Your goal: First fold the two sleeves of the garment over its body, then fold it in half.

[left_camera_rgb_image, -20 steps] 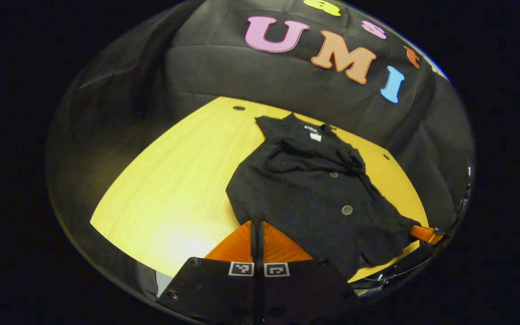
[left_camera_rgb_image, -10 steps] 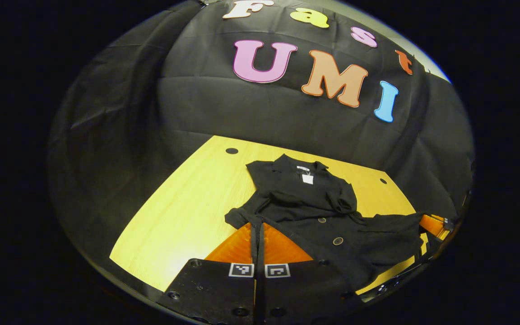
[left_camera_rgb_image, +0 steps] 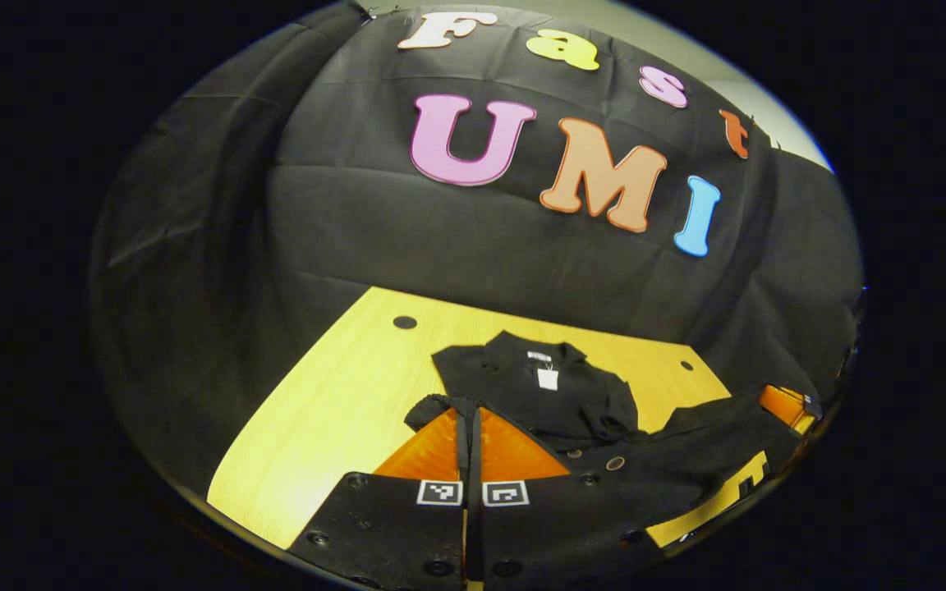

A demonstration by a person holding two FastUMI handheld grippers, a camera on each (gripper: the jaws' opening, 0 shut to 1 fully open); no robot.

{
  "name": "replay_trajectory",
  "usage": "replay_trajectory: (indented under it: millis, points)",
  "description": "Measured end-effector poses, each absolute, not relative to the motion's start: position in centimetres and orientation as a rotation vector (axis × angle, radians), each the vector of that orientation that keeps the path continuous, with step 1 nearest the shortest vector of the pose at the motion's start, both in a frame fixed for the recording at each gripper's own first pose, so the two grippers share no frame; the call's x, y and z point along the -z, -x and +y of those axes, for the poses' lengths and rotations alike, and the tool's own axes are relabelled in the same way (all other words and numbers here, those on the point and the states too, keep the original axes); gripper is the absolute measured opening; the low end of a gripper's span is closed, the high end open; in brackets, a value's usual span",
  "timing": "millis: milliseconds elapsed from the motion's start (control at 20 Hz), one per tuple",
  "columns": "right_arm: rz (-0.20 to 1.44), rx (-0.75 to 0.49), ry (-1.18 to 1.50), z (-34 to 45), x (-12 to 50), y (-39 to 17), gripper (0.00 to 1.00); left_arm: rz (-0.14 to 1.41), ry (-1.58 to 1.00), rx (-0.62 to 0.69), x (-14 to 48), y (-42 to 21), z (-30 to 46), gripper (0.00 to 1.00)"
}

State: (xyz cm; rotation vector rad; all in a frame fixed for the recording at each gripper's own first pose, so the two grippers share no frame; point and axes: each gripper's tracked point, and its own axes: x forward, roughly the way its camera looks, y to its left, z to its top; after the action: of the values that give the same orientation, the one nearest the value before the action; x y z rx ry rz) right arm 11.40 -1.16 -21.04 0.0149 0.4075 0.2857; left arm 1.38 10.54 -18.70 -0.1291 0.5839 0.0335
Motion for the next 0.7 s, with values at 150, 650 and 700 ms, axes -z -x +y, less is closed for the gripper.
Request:
replay_trajectory:
  millis: [150,650,700]
  points:
    - [0.372,-0.266,-0.034,-1.0,19.7,-13.8,0.02,0.563,0.111,-0.018,18.9,-3.4,11.3,0.0]
    - [0.381,-0.214,-0.028,0.2,20.0,-20.6,0.0,0.581,0.093,-0.003,20.7,-10.5,12.7,0.0]
    - [0.382,-0.209,-0.027,0.4,20.1,-21.3,0.02,0.586,0.09,-0.002,21.0,-11.2,12.9,0.0]
